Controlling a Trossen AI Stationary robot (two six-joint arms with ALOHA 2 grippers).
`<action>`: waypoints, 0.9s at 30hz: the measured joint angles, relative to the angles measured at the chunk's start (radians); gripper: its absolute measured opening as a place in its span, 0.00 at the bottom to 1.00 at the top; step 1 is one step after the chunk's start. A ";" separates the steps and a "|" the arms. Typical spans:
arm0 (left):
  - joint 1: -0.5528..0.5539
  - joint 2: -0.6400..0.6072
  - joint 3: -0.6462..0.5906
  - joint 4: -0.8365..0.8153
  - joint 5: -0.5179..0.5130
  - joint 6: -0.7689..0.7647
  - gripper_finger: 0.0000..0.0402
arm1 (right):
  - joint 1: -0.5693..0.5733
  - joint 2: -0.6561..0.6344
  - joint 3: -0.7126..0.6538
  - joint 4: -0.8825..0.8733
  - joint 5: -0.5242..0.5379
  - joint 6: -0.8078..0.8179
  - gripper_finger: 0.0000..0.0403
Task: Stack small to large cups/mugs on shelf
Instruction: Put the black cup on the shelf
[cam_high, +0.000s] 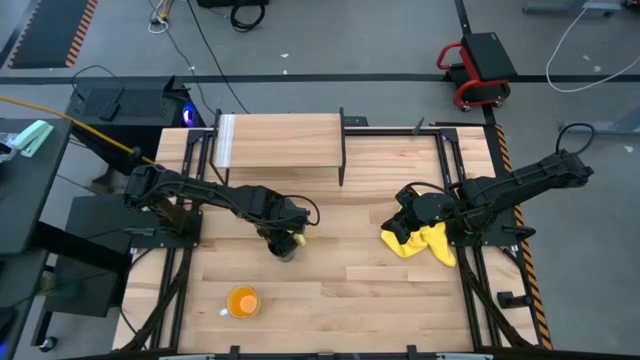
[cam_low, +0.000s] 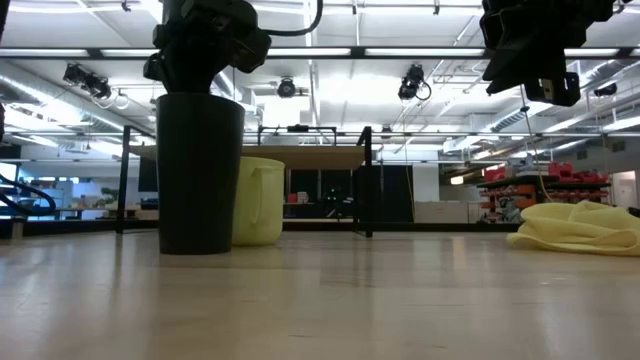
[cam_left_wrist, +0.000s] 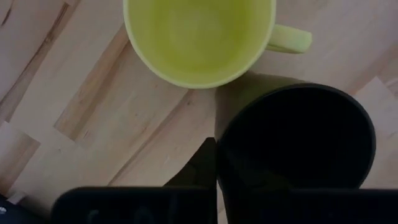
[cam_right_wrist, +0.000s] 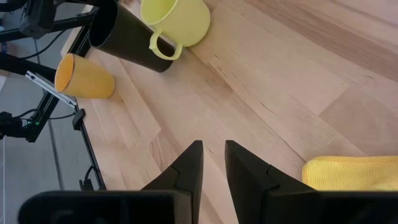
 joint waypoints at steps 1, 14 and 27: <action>0.000 0.000 0.000 0.000 0.000 0.000 0.02 | 0.000 0.000 0.000 0.000 0.000 0.000 0.19; -0.001 -0.001 0.091 -0.146 0.068 0.012 0.03 | 0.000 0.000 0.000 0.000 0.000 -0.006 0.19; 0.077 -0.016 0.507 -0.381 -0.074 0.079 0.02 | 0.000 0.000 0.000 0.000 0.000 -0.019 0.19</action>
